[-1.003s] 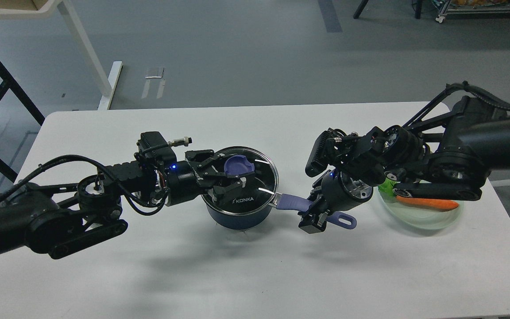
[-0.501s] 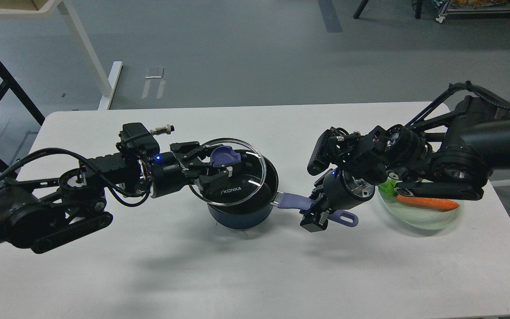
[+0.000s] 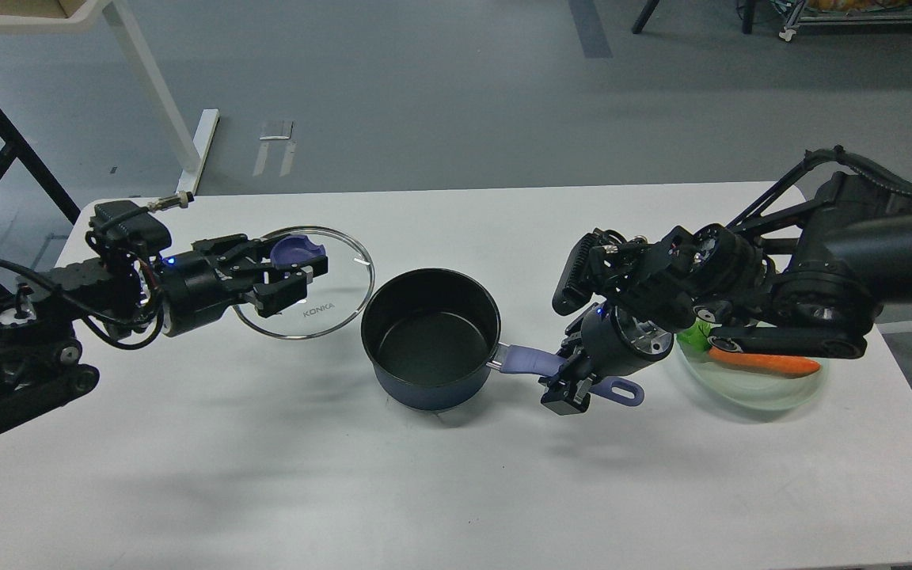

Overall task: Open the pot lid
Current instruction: 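Lift the glass lid off the pot with the left gripper, moving it away, then lower the glass lid onto the table beside the pot and release it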

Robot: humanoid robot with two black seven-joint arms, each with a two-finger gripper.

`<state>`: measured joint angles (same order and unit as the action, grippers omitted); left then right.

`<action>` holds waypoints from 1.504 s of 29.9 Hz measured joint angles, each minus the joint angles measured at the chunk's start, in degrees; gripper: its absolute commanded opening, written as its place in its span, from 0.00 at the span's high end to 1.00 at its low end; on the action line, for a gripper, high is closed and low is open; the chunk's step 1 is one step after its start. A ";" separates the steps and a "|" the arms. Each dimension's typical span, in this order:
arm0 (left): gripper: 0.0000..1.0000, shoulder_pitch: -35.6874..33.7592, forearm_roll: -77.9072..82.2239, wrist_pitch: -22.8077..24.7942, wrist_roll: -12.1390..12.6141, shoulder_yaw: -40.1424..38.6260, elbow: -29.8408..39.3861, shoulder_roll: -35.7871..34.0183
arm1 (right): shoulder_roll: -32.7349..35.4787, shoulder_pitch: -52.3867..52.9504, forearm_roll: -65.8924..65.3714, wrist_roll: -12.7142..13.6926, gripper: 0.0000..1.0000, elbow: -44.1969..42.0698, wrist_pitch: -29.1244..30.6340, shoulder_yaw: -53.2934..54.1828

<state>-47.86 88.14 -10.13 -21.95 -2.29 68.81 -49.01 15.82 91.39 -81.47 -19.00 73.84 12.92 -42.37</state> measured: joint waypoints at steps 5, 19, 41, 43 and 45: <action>0.62 3.35 -5.77 -0.21 -0.63 -0.06 -5.81 -0.22 | 0.00 0.02 0.00 -0.05 0.78 0.00 0.00 0.00; 0.61 9.28 -8.68 -4.15 -1.95 0.44 -19.00 2.81 | 0.00 -0.32 0.00 -0.08 0.78 -0.01 0.00 -0.08; 0.29 9.54 -11.12 -4.11 -2.33 0.89 -19.77 3.13 | 0.00 -0.28 0.17 -0.07 0.55 -0.11 -0.09 0.02; 0.27 9.54 -11.14 -4.11 -2.31 0.89 -19.77 3.13 | 0.00 -0.26 0.18 -0.08 0.50 -0.11 -0.09 0.09; 0.26 9.54 -11.15 -4.11 -2.32 0.89 -19.77 3.09 | 0.00 -0.25 0.18 -0.09 0.47 -0.11 -0.10 0.09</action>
<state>-38.32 76.99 -14.24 -24.27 -1.40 49.05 -45.92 15.82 91.14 -81.30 -19.09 73.73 12.83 -42.28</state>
